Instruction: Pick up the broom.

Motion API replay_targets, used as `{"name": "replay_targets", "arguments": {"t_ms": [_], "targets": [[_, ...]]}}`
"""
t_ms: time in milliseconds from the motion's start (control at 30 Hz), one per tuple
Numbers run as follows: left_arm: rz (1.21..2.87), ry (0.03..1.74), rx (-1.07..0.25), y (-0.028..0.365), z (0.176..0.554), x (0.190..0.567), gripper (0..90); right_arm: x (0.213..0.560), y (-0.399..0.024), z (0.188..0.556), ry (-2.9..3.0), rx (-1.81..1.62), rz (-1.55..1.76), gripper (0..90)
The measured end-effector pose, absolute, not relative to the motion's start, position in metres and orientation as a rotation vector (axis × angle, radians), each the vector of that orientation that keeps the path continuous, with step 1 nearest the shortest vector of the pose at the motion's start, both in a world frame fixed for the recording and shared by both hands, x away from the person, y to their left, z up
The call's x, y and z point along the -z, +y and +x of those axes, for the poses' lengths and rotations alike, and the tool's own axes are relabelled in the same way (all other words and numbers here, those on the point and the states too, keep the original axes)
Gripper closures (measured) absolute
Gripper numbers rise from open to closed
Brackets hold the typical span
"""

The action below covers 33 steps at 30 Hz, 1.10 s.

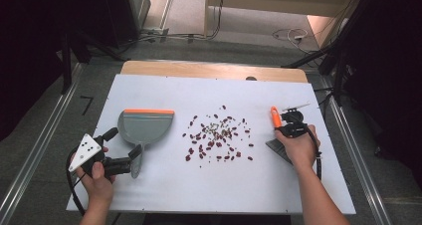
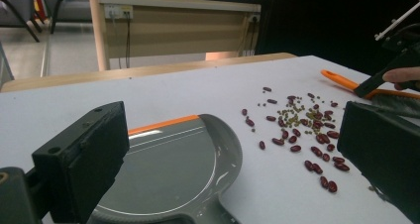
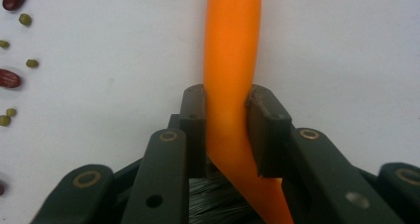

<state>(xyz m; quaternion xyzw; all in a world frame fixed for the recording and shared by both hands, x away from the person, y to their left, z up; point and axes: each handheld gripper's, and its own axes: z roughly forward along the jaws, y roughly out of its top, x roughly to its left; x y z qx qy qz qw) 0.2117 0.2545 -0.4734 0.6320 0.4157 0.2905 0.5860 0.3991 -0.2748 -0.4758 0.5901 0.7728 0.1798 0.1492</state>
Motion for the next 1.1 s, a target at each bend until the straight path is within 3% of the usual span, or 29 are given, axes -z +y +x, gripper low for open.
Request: {"name": "replay_targets", "arguments": {"t_ms": [233,567,933,1100], "targets": [[1.476,0.953,-0.686,0.244,0.211,0.468,0.6,0.474,-0.283,0.387,2.161,-0.678,1.65,69.6],[1.487,0.914,-0.751,0.212,0.204,0.447,0.6,0.458,-0.308,0.341,1.924,-1.062,1.488,69.7],[1.464,0.877,-0.724,0.183,0.217,0.432,0.6,0.459,-0.325,0.314,1.737,-1.257,1.414,69.7],[1.538,0.831,-0.713,0.17,0.222,0.434,0.6,0.452,-0.33,0.309,1.704,-1.356,1.4,69.8]]}}
